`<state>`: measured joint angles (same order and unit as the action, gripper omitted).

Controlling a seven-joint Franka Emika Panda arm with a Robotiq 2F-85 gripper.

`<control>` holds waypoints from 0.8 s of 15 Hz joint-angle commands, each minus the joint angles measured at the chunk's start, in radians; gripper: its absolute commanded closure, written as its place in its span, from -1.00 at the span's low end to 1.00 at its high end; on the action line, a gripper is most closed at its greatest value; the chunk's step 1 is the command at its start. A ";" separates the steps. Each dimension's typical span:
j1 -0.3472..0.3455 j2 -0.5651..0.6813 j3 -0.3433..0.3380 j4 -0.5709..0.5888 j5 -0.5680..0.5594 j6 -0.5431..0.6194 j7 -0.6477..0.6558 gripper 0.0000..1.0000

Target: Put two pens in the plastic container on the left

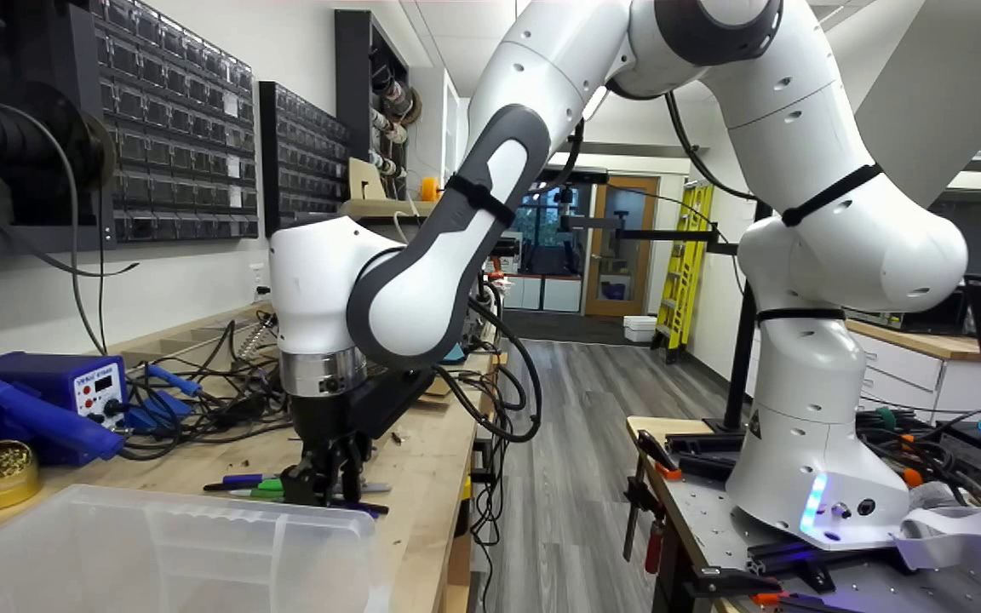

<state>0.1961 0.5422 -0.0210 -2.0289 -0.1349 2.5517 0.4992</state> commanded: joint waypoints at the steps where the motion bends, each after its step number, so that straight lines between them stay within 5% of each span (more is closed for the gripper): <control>1: -0.003 0.005 -0.008 -0.016 0.038 0.033 -0.043 -0.05; 2: -0.002 0.003 -0.010 -0.016 0.040 0.034 -0.046 0.23; 8: -0.001 -0.019 -0.012 -0.030 0.052 0.072 -0.061 0.92; 12: 0.005 -0.039 -0.020 -0.046 0.046 0.098 -0.058 0.91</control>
<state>0.1949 0.5443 -0.0270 -2.0288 -0.1031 2.6080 0.4699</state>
